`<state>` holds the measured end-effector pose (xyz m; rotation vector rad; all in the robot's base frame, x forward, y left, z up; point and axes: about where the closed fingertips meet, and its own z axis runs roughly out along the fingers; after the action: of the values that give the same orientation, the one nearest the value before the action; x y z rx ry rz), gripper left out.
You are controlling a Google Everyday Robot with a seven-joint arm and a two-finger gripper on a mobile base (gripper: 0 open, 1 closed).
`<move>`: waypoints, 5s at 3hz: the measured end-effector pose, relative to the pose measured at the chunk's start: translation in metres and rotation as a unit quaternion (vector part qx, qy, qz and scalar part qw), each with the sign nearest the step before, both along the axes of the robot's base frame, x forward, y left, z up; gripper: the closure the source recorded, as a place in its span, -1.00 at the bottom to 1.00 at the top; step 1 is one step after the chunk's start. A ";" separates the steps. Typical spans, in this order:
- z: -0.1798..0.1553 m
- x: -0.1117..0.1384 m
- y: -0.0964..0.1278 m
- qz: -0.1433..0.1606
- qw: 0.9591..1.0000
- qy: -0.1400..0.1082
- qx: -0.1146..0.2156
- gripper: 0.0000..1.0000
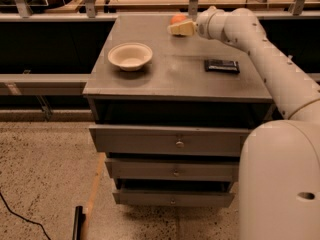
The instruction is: Move orange near rxbar blueberry
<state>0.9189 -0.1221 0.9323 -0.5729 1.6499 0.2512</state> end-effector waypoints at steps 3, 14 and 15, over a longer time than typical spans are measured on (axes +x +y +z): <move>-0.038 0.053 -0.004 -0.039 0.996 0.048 0.059 -1.00; -0.026 0.080 0.034 -0.026 0.995 0.032 0.088 1.00; 0.003 0.056 0.025 -0.001 0.997 0.036 0.068 1.00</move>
Offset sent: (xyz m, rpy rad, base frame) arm 0.0710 -0.0265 -0.0345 0.1829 0.1262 -0.1321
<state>0.9754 -0.0972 0.9352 -0.4642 1.6884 0.3836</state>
